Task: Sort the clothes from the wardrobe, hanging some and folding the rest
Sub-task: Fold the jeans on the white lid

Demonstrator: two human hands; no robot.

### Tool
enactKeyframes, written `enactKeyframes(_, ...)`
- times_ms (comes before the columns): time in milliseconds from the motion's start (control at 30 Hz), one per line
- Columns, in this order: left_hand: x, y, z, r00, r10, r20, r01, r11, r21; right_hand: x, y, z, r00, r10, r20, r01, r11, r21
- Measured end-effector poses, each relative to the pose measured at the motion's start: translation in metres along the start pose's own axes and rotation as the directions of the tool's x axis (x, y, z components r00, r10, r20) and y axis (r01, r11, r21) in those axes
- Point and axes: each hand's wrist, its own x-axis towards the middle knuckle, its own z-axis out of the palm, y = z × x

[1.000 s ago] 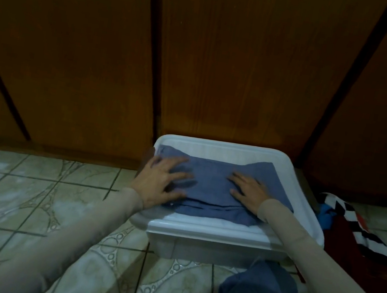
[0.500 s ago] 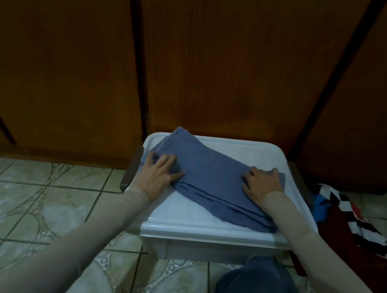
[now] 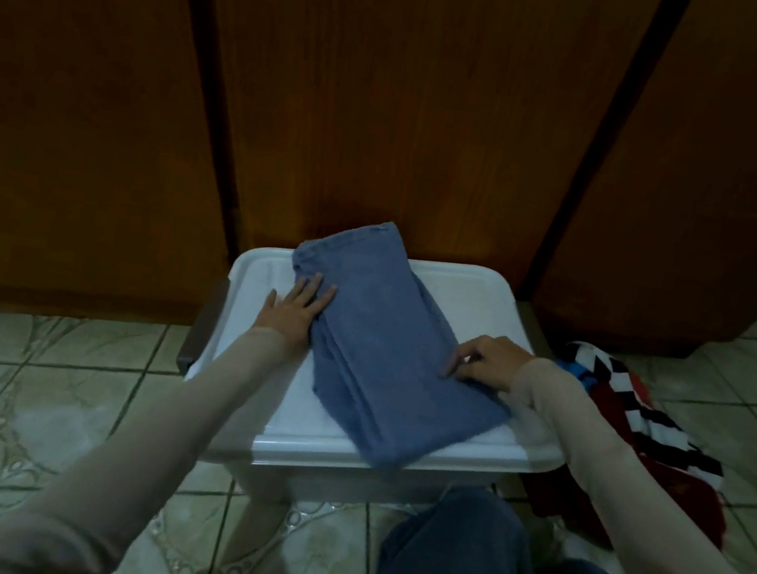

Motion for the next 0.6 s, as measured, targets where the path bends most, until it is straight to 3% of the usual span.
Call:
enactKeyframes(67,0.004,-0.001,-0.006,0.999,0.029,0.023,-0.031,0.996,0.086,-0.005,-0.006,0.006,0.994,-0.019,0.106,0.007,0.993,0.116)
enactKeyframes(167,0.002,-0.006,-0.013,0.997,0.079,0.026,-0.083,0.98,0.18,-0.01,-0.009,0.016,0.976,-0.151,0.157,0.15,0.988,0.023)
enactKeyframes(267,-0.015,-0.011,-0.006,0.984,0.177,-0.006,-0.174,0.976,0.128,-0.008,0.0,0.021,0.937,-0.346,0.051,0.348,0.908,-0.231)
enactKeyframes(367,-0.04,-0.014,0.01,0.958,0.283,-0.048,-0.279,0.958,0.065,-0.007,0.013,0.028,0.878,-0.468,-0.099,0.421,0.855,-0.302)
enactKeyframes(600,-0.091,-0.025,0.028,0.831,0.517,-0.204,-0.536,0.843,-0.046,-0.008,0.033,0.036,0.881,-0.471,-0.042,0.424,0.826,-0.372)
